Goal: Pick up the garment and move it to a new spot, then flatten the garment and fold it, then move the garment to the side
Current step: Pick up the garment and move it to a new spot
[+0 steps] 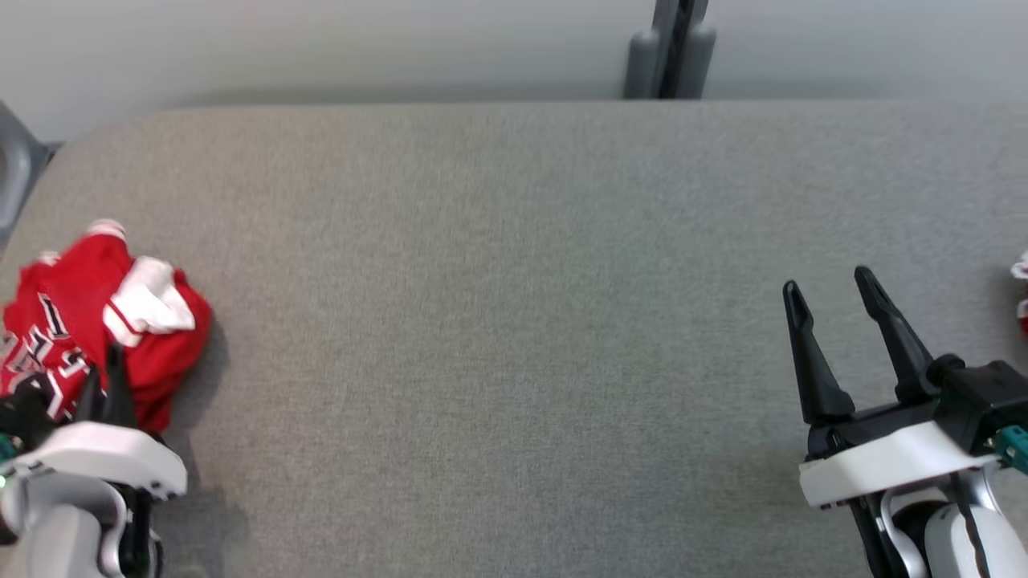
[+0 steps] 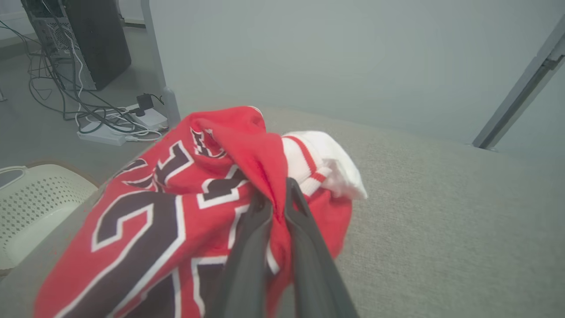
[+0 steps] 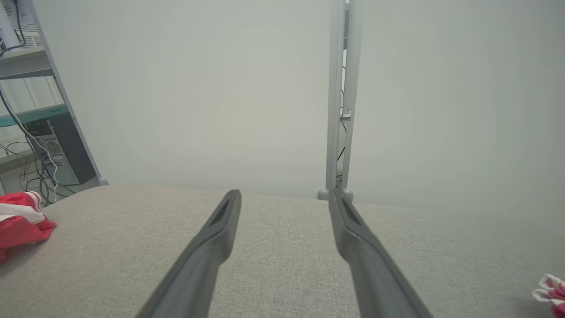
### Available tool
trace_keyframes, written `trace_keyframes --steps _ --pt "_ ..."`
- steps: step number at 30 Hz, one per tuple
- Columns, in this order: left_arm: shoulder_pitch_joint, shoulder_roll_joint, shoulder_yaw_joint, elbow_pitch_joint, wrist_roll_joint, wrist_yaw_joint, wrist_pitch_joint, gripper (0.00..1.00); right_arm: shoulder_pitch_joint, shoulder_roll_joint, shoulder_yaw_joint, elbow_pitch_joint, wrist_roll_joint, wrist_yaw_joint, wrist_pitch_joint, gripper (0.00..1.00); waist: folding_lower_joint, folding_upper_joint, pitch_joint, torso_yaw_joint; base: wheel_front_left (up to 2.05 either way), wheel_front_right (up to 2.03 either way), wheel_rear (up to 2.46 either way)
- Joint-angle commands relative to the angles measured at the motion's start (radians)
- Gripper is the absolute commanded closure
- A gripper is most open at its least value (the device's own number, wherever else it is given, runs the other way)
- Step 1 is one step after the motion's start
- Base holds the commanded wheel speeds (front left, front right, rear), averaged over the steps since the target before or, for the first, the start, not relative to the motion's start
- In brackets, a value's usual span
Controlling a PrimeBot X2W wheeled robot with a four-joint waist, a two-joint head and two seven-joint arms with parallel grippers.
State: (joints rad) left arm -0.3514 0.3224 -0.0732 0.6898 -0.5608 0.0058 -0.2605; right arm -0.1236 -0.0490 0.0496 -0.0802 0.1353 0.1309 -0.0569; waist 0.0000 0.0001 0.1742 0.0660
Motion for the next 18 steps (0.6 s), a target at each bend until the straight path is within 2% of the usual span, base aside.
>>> trace_keyframes --steps 1,11,18 --pt "0.037 0.0 -0.001 -0.043 0.009 0.017 -0.005 1.0 0.018 -0.004 -0.002 0.002 0.01 0.0 -0.006 0.0 0.0 -0.0001 -0.063 -0.026 0.0 0.0 0.0" --pt "0.278 -0.014 -0.037 -0.471 0.036 0.136 0.11 1.0 0.086 -0.004 0.006 -0.016 0.022 0.0 0.008 0.0 0.0 -0.0001 -0.131 -0.084 0.0 0.0 0.0" --pt "0.332 -0.027 -0.086 -0.62 0.048 0.16 0.181 1.0 0.094 -0.004 0.009 -0.021 0.034 0.0 0.016 0.0 0.0 -0.0001 -0.116 -0.144 0.0 0.0 0.0"
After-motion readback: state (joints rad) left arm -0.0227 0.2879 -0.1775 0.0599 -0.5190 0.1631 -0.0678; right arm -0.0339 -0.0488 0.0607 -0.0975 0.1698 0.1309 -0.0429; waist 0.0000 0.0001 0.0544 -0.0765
